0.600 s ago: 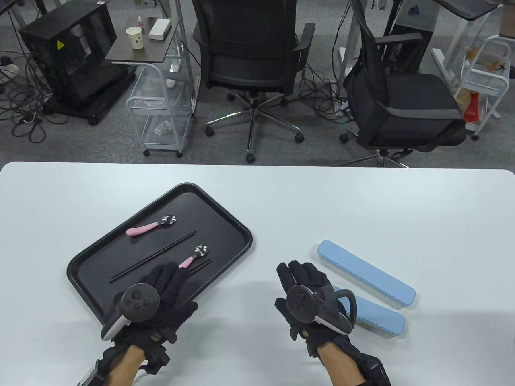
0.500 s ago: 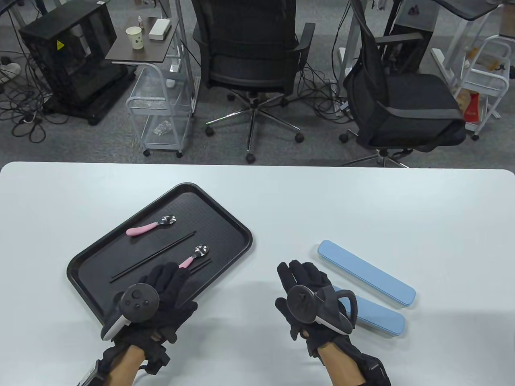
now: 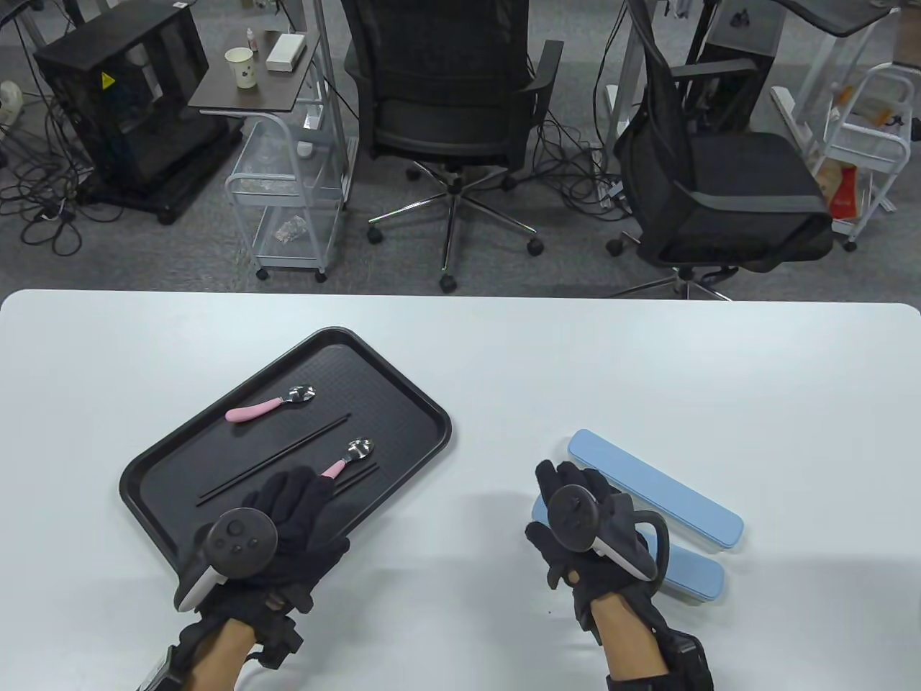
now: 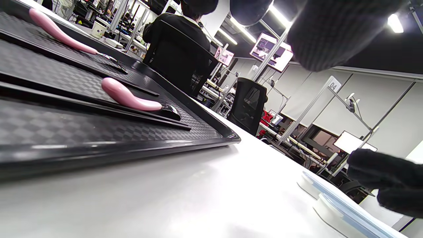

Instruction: Slide to open lunch boxes and place utensils

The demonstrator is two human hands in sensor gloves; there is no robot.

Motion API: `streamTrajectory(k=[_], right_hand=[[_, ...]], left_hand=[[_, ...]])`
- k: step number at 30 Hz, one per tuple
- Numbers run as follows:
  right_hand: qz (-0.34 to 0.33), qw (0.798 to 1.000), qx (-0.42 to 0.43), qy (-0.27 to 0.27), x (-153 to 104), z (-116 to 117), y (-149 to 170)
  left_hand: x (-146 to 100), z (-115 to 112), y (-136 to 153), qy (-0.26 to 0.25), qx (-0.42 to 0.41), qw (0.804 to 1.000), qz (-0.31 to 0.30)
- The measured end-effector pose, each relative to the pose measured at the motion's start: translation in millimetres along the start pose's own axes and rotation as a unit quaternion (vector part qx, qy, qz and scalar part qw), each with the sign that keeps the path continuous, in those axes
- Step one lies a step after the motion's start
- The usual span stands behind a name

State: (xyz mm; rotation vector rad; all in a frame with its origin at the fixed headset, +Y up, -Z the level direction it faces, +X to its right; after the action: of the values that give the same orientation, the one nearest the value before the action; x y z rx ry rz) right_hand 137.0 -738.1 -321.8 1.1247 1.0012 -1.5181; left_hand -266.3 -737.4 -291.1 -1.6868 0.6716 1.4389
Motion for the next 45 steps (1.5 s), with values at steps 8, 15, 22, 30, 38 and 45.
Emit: streamTrajectory(k=[8, 15, 22, 30, 38, 45], right_hand=[[0.074, 0.988, 0.013, -0.133, 15.3, 29.2, 40.6], [0.092, 0.987, 0.005, -0.131, 20.3, 36.5, 50.3], [0.075, 0.992, -0.033, -0.097, 18.0, 30.0, 41.0], [-0.087, 0.996, -0.036, 0.002, -19.7, -9.2, -49.4], [-0.214, 0.974, -0.062, -0.033, -39.6, 11.4, -116.8], [-0.256, 0.965, -0.026, -0.045, -42.7, 21.6, -135.5]], left_hand=[[-0.7, 1.4, -0.6, 0.000, -0.003, 1.000, -0.007], [-1.4, 1.3, -2.4, 0.002, -0.001, 1.000, -0.011], [-1.4, -2.8, -8.5, 0.008, -0.002, 1.000, -0.027], [-1.9, -15.4, -28.9, 0.021, 0.000, 0.998, -0.064], [-6.6, -29.9, -55.8, 0.036, 0.009, 0.993, -0.109], [-9.3, -49.4, -74.5, 0.075, 0.034, 0.984, -0.157]])
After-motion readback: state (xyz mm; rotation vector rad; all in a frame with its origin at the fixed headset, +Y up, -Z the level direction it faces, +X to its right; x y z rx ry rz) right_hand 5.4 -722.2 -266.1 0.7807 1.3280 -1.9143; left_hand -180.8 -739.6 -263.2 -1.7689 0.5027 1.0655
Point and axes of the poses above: the tracker on the back of each hand, its own y axis roughly to the little-finger side, its own x axis roughly from the wrist to the fingertips, z = x × y, the point moved 2 cm from there along x, roughly from the wrist to the fingertips, and after that the axes turned 6 degrees about -y, right-handed, at the moved point
